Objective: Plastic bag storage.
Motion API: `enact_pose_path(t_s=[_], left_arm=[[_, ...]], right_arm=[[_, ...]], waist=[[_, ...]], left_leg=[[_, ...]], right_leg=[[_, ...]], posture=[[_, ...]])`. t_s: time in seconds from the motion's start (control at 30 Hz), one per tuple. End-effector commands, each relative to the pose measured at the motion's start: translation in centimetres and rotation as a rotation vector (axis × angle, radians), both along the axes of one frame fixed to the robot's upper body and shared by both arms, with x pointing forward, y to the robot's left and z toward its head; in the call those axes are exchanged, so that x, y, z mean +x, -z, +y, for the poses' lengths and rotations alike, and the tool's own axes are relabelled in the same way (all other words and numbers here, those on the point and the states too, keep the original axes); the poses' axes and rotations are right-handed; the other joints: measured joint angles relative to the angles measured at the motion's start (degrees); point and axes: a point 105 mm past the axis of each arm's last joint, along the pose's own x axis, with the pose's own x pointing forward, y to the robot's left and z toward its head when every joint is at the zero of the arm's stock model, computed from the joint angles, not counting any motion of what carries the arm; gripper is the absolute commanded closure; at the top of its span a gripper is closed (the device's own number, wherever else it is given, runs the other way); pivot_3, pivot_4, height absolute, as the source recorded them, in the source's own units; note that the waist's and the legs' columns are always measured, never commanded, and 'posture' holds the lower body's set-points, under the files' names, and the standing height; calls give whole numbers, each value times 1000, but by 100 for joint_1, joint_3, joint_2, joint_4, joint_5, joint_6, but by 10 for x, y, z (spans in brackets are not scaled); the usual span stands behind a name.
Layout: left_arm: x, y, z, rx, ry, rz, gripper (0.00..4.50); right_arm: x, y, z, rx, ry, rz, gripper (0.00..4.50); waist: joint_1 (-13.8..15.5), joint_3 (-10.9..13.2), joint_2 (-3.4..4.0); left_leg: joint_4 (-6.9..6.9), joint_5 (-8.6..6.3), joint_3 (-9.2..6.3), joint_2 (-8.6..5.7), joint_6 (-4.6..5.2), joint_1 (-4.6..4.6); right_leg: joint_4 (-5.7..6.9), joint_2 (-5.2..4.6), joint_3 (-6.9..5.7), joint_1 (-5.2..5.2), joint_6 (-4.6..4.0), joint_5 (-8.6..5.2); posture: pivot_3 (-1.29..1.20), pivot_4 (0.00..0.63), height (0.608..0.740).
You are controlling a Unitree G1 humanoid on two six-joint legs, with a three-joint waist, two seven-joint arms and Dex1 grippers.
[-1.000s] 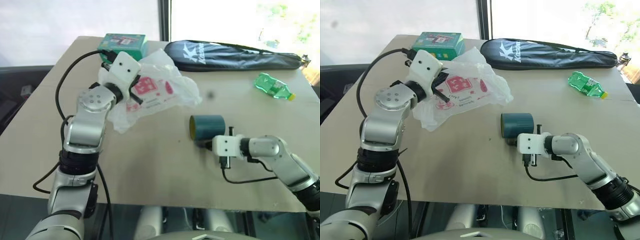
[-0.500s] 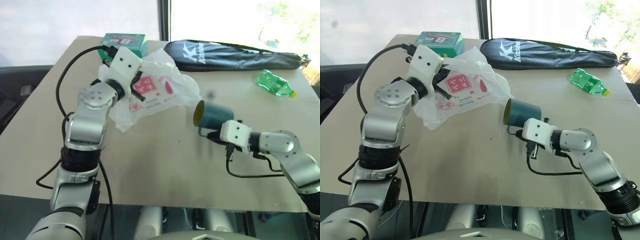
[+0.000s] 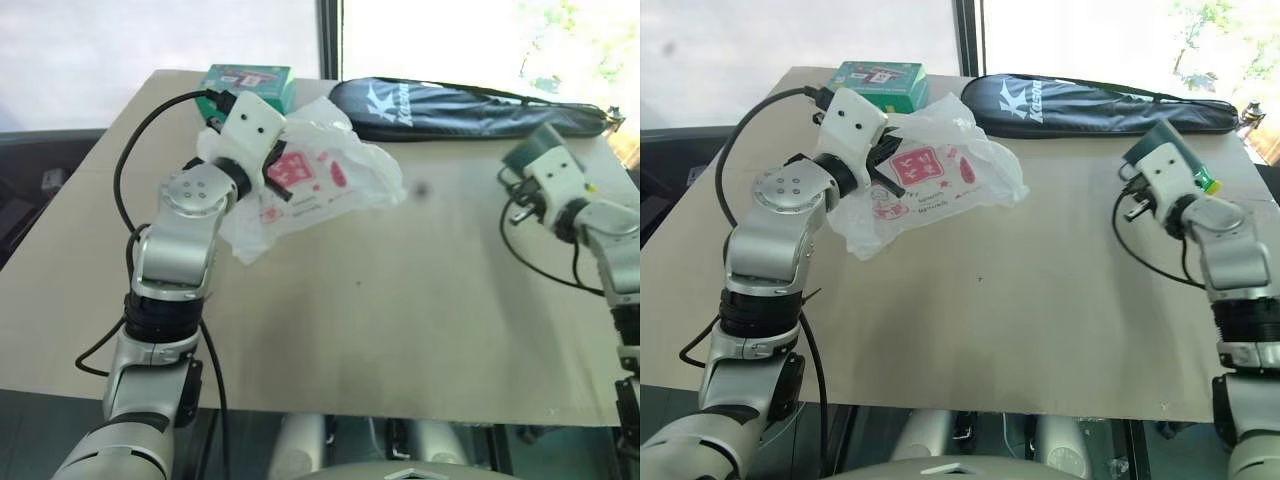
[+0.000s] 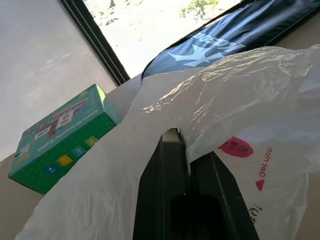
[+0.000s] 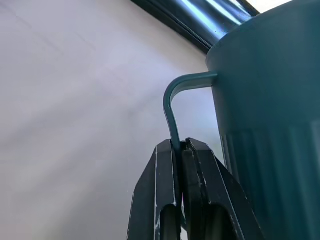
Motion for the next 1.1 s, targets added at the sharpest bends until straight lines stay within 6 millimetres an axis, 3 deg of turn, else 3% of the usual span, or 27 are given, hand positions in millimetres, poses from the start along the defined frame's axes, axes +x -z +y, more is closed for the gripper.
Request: enact_pose_path(t_s=[0.03, 0.2, 0.3, 0.6, 0.7, 0.83, 0.93, 1.0, 1.1], left_arm=[[-9, -19, -2, 2, -3, -78, 4500], [-10, -19, -1, 2, -11, -80, 4500], [-11, -19, -1, 2, -14, -83, 4500], [-22, -18, 8, 12, -59, -96, 4500], [-27, -17, 13, 17, -83, -93, 4500], [-30, -15, 18, 14, -104, -83, 4500], [-30, -12, 16, 14, -96, -73, 4500], [-28, -12, 16, 11, -93, -72, 4500], [-26, -12, 16, 4, -92, -69, 4500]], right_arm=[[5, -33, -38, -128, 81, -70, 4435], [10, -32, -81, -399, 156, 13, 4435], [10, -22, -98, -547, 178, 107, 4435], [2, 9, -116, -823, 159, 306, 4435], [-4, 26, -111, -863, 59, 405, 4435], [-6, 33, -96, -839, -81, 448, 4435], [-13, 40, -78, -726, -227, 509, 4435], [-27, 44, -59, -563, -388, 575, 4435], [-41, 35, -34, -355, -585, 563, 4435]], waist=[[-4, 4, 7], [-54, 4, 7], [-124, 4, 7], [-153, 17, 28], [-156, 16, 31], [-153, 18, 34], [-157, 17, 33], [-182, 18, 31], [-234, 18, 24]], left_leg=[[0, 0, 4, 0, 0, -6], [0, 1, 7, 3, -1, -22], [0, 1, 9, 2, -1, -23], [-1, 2, 11, 3, -3, -24], [0, 2, 11, 4, -4, -23], [1, 2, 11, 4, -4, -23], [5, 2, 8, 3, -4, -18], [5, 2, 9, 5, -5, -5], [-10, 1, 12, 10, -6, 63]], right_leg=[[1, 0, 2, -8, 0, 0], [1, 2, 6, -29, 0, 0], [0, 1, 6, -29, 1, 0], [1, -1, 8, -31, 1, 0], [2, 1, 9, -31, 1, 0], [2, 1, 8, -30, 1, 0], [2, 2, 7, -23, 2, 1], [1, 3, 8, -10, 2, 1], [-9, 8, 13, 54, 1, 0]], posture=[[0, 150, 740], [0, 150, 740], [0, 150, 740], [0, 150, 740], [0, 150, 740], [0, 150, 740], [0, 150, 740], [0, 150, 740], [0, 150, 740]])
